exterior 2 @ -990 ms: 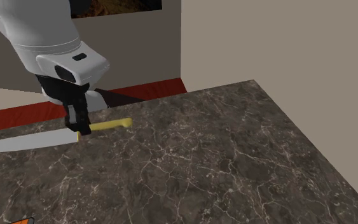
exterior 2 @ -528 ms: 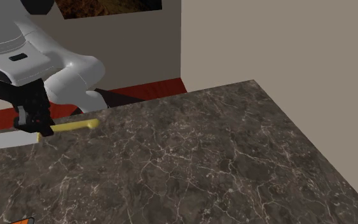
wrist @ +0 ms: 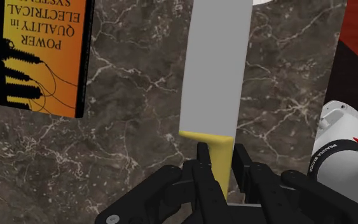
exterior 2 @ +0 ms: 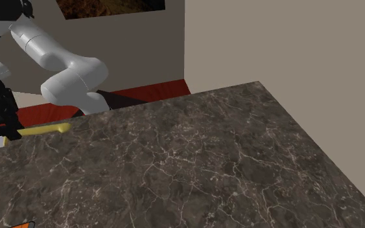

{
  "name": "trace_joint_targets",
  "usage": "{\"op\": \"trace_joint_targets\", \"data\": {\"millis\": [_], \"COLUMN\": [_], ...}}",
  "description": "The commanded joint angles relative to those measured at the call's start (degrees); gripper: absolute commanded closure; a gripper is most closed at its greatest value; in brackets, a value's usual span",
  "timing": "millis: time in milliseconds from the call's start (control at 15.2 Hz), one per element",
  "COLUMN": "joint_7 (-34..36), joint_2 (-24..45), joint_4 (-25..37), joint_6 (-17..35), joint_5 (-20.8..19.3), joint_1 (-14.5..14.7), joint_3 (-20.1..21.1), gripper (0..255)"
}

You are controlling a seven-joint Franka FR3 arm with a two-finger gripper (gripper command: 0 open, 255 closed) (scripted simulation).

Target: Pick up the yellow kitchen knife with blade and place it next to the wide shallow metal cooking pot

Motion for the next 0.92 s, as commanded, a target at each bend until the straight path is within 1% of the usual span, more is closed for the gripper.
{"op": "trace_joint_targets", "data": {"millis": [0, 858], "joint_7": [0.02, 1.90], "joint_2": [-0.85, -3.96], "joint_4": [-1.63, -12.10], "joint_6": [0.83, 8.03], "joint_5": [-0.65, -4.88], "joint_1": [-0.36, -2.17], "joint_3": [-0.59, -4.92], "gripper": [255, 255]}}
